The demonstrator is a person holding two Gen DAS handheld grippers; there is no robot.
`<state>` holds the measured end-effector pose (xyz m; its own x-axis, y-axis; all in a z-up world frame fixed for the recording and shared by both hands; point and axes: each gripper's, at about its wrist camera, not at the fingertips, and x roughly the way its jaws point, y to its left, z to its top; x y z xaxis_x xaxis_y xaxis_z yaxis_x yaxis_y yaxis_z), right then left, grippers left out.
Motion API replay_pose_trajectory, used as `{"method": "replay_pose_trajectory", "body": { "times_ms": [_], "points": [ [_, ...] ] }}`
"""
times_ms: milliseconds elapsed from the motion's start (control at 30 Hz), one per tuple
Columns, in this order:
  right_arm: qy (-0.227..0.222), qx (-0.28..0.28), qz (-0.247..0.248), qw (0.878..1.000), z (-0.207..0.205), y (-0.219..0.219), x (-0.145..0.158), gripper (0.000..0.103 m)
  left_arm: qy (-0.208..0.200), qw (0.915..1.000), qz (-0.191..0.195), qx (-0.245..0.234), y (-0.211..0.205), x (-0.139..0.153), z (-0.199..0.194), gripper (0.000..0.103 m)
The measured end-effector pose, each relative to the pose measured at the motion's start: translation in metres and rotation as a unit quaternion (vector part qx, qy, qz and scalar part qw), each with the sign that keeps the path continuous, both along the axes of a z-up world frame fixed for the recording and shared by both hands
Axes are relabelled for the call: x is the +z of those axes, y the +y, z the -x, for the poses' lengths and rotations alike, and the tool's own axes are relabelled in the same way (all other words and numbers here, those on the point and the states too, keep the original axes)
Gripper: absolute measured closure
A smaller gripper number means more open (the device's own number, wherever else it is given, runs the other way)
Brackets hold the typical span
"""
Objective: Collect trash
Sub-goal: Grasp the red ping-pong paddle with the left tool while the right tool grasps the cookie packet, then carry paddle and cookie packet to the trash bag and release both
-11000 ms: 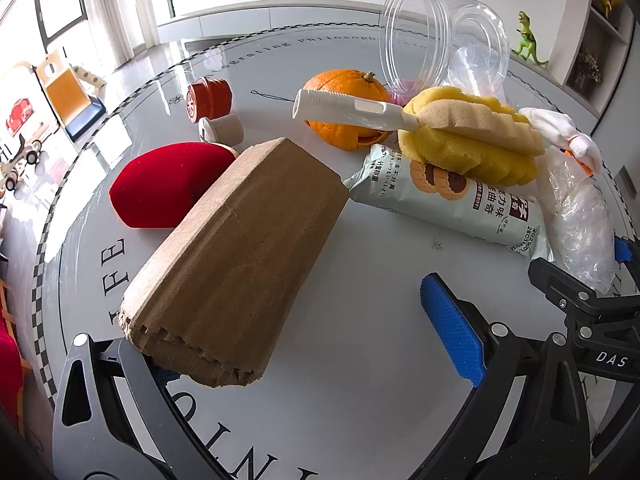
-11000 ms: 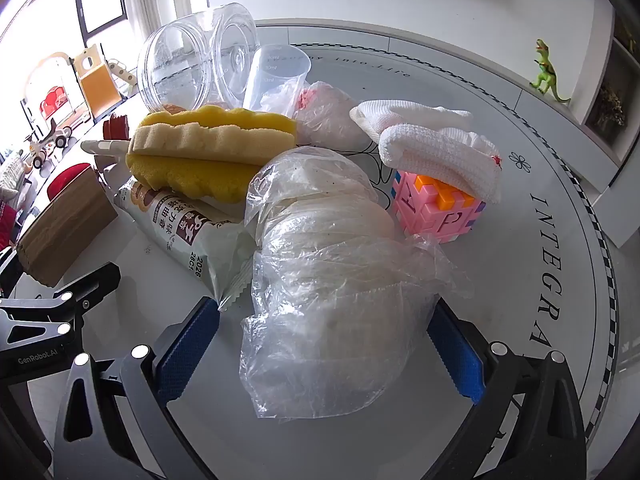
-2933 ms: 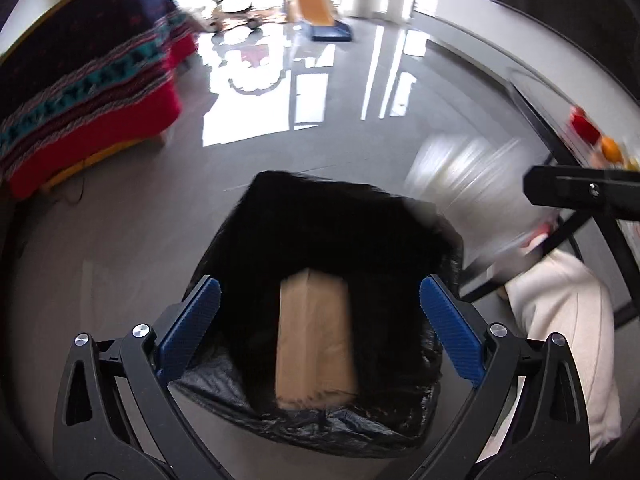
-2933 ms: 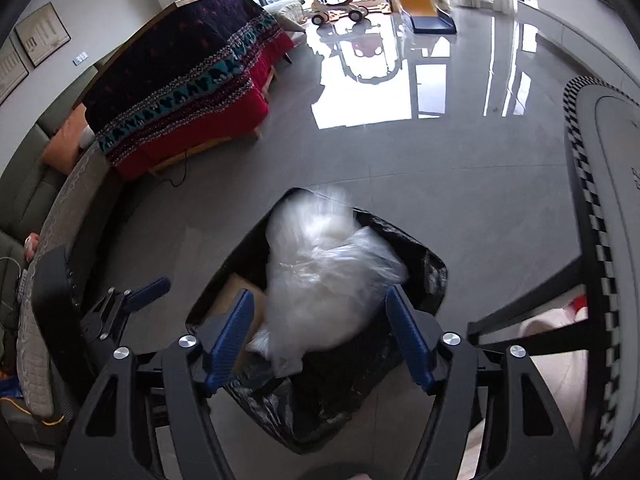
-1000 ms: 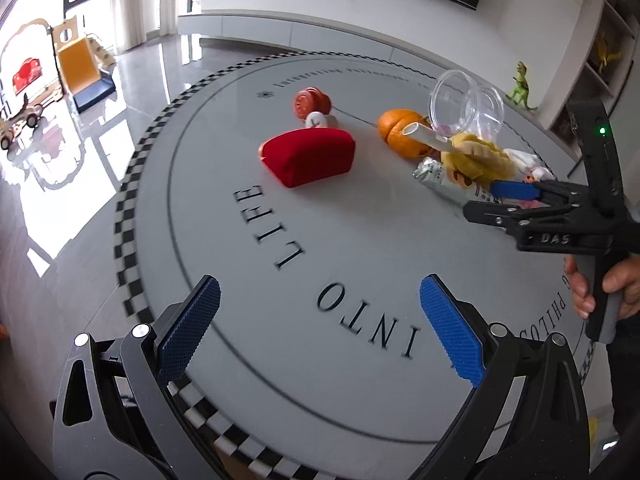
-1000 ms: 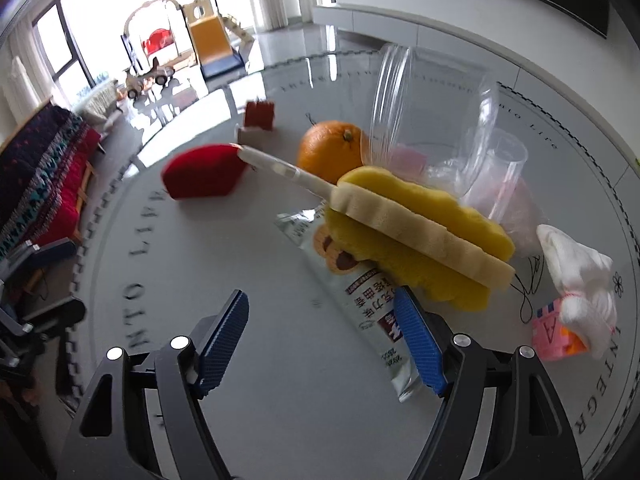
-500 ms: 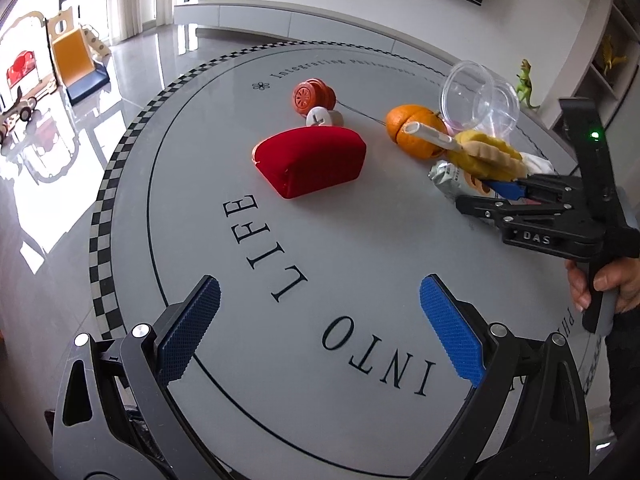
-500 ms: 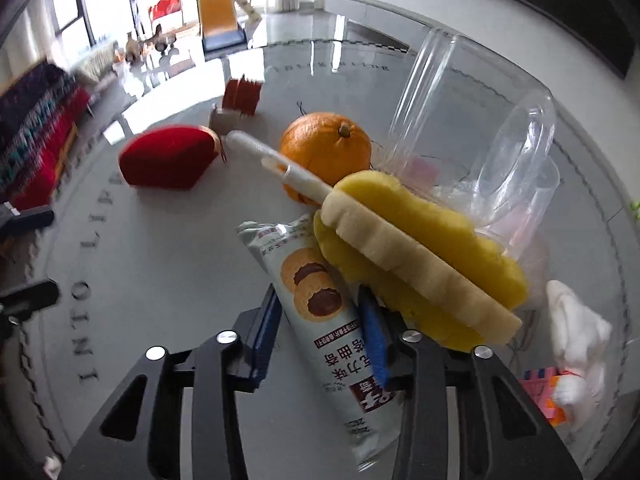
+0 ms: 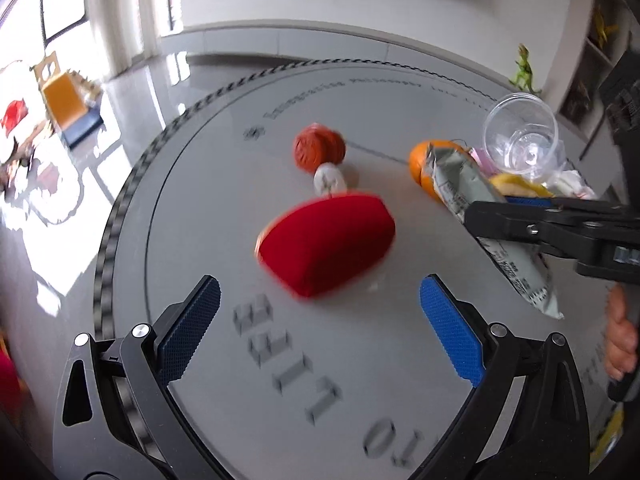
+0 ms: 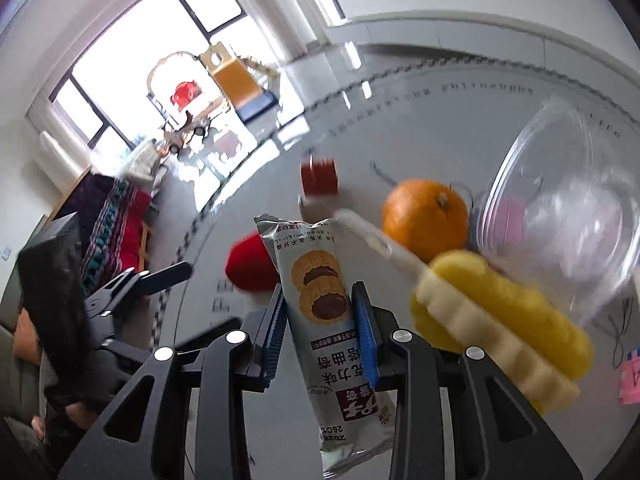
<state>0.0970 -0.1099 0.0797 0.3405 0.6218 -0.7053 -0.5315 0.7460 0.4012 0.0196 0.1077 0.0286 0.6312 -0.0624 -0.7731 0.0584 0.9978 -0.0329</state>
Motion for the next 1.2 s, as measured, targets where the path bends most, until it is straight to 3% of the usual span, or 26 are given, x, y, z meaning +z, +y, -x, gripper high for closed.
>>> {"method": "replay_pose_trajectory", "body": {
  "times_ms": [133,300,333,367,467,900,1200],
  "points": [
    [-0.001,-0.010,-0.022,1.000,-0.007,-0.005,0.011,0.069,-0.003,0.9981,-0.042,-0.046,-0.011,-0.007,-0.031,0.006],
    [-0.003,-0.012,-0.024,1.000,-0.012,-0.006,0.013,0.069,0.013,0.9970,-0.053,-0.055,-0.014,-0.021,-0.052,0.006],
    [-0.003,-0.012,-0.024,1.000,-0.013,-0.007,0.012,0.069,0.017,0.9972,-0.054,-0.050,-0.013,-0.024,-0.054,0.008],
    [-0.004,-0.014,-0.024,1.000,-0.013,-0.008,0.011,0.069,0.020,0.9974,-0.053,-0.045,-0.012,-0.026,-0.055,0.021],
    [-0.004,-0.022,-0.023,0.999,-0.013,-0.008,0.010,0.070,0.024,0.9986,-0.035,-0.033,-0.010,-0.027,-0.051,0.022],
    [-0.013,-0.031,-0.022,0.999,0.014,-0.010,0.031,0.071,0.001,0.9996,-0.011,-0.028,-0.036,0.003,0.029,0.023],
    [-0.022,-0.011,-0.030,0.999,0.071,-0.007,0.050,0.071,-0.022,0.9996,0.013,-0.009,-0.029,0.020,0.103,0.023]
  ]
}}
